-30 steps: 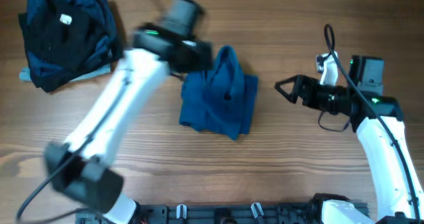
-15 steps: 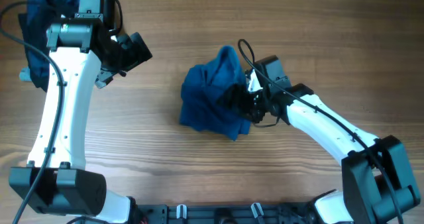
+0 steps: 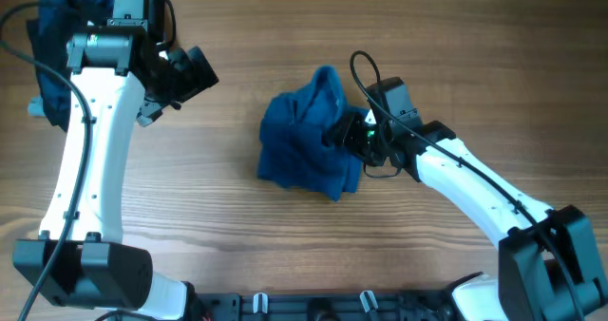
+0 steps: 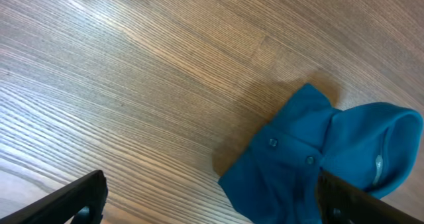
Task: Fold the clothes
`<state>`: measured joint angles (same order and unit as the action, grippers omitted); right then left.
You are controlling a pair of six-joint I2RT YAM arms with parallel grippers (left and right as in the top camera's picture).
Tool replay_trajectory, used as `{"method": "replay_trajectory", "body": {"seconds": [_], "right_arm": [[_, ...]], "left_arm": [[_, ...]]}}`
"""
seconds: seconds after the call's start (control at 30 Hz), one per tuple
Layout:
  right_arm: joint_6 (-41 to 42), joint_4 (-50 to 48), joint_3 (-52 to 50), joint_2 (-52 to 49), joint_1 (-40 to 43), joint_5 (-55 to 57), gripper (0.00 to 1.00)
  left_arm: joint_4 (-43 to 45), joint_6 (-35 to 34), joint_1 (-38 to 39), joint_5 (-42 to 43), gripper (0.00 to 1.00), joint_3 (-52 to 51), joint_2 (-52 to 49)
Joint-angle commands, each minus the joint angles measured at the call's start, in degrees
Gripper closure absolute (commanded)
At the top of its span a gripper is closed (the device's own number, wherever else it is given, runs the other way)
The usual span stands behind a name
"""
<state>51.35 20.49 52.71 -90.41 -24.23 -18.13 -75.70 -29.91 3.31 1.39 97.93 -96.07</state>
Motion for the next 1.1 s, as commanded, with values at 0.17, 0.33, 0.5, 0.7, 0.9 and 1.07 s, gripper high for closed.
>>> {"method": "replay_trajectory", "body": {"seconds": [0.17, 0.33, 0.5, 0.7, 0.9, 1.07], "right_arm": [[0.0, 1.9, 0.2, -2.3, -0.3, 1.0, 0.49], [0.0, 2.3, 0.2, -2.3, -0.3, 1.0, 0.84], [-0.2, 3.4, 0.2, -0.3, -0.3, 0.1, 0.92], [0.3, 10.1, 0.2, 7.7, -0.3, 0.1, 0.96], [1.6, 16.3, 0.2, 8.5, -2.6, -3.2, 0.96], [12.0, 19.8, 0.1, 8.3, -10.5, 6.3, 0.96]], "left_arm": [[-0.5, -0.6, -0.2, 0.3, 0.0, 0.2, -0.4], [-0.5, -0.6, -0.2, 0.3, 0.0, 0.2, -0.4], [-0.5, -0.6, -0.2, 0.3, 0.0, 0.2, -0.4], [-0.4, -0.6, -0.2, 0.3, 0.0, 0.2, -0.4], [-0.4, -0.6, -0.2, 0.3, 0.0, 0.2, -0.4], [-0.4, -0.6, -0.2, 0.3, 0.0, 0.2, -0.4]]}}
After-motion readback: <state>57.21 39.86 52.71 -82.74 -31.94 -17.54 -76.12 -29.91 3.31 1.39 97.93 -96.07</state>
